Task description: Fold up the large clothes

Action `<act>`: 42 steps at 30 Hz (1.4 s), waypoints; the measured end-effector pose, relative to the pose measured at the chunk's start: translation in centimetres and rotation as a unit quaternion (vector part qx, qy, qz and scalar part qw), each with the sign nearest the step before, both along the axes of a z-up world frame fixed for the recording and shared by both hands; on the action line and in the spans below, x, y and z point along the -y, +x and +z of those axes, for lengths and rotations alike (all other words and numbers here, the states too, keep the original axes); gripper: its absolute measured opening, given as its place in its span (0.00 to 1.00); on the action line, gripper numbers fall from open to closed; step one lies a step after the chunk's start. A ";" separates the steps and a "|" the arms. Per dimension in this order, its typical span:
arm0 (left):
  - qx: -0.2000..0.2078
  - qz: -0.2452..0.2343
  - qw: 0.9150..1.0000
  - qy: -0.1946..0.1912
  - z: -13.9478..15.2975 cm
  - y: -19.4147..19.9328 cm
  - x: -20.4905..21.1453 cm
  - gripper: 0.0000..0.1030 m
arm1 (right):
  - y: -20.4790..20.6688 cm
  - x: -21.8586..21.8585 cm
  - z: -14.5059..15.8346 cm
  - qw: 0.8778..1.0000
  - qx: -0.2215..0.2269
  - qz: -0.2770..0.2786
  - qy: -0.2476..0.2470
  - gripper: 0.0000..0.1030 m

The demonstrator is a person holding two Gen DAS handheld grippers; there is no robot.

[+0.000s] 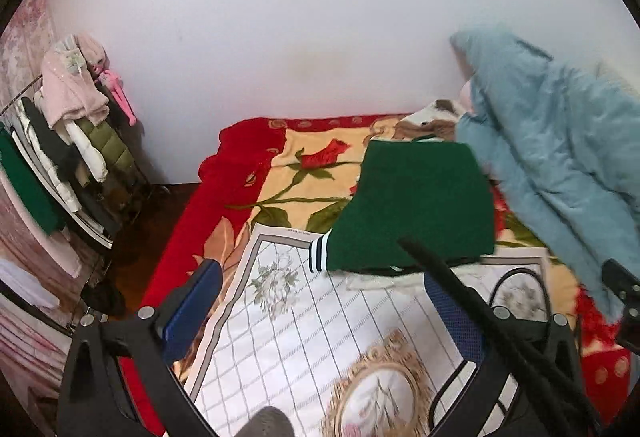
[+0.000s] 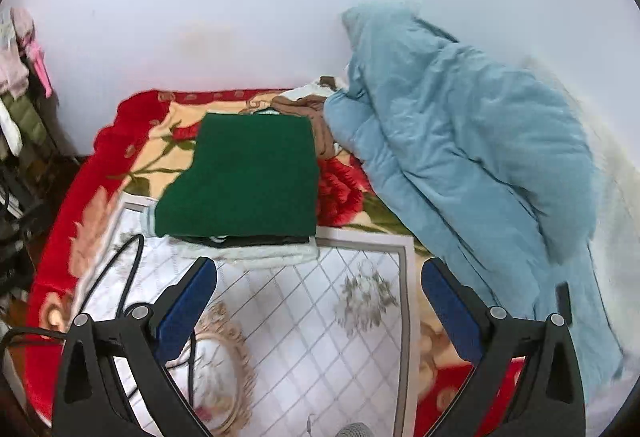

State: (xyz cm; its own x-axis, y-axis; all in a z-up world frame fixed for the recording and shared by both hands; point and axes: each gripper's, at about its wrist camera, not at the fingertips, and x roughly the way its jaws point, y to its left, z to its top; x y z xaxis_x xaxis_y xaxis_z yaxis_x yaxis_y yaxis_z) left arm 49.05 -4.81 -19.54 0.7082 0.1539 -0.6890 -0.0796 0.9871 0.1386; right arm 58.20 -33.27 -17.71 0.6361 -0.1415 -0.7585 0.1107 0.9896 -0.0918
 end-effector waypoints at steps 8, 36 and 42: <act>0.013 0.015 0.999 -0.037 9.1 -9.8 -0.6 1.00 | -12.3 -1.3 12.3 0.999 0.040 0.001 -0.004 1.00; 0.013 0.019 0.998 -0.058 17.4 -19.9 -0.1 1.00 | -28.3 -0.1 25.4 0.995 0.101 0.003 0.008 1.00; 0.016 0.018 0.998 -0.062 17.3 -20.4 -0.1 1.00 | -28.2 0.0 25.4 0.995 0.100 0.010 0.011 1.00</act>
State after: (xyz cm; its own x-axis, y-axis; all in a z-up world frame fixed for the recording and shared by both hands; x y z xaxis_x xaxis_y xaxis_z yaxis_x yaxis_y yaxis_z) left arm 28.69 -4.68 -2.20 0.7259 0.0955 -0.6811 -0.1187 0.9929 0.0128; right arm 30.01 -33.24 7.72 0.7767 -0.1125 -0.6197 0.1047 0.9933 -0.0491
